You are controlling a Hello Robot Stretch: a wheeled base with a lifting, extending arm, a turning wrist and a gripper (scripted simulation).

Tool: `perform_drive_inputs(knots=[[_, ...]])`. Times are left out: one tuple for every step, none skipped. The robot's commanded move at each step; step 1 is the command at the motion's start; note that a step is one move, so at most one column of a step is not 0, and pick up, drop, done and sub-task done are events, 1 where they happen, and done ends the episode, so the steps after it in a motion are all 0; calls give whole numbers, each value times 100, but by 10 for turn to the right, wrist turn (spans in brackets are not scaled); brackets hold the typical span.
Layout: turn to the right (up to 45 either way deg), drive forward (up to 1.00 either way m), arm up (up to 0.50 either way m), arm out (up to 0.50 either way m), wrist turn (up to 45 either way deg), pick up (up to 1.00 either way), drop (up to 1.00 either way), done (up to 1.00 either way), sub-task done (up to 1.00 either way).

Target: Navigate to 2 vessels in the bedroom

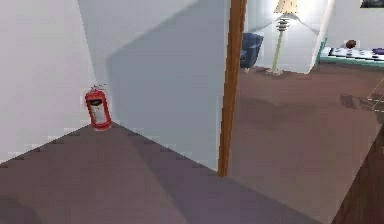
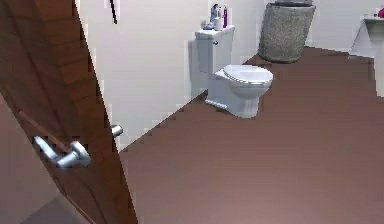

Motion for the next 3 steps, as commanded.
perform_drive_inputs(knots=[[0, 35, 0, 0, 0, 0, 0, 0, 0], [390, 0, 0, 0, 0, 0, 0, 0, 0], [0, 55, 0, 0, 0, 0, 0, 0, 0]])
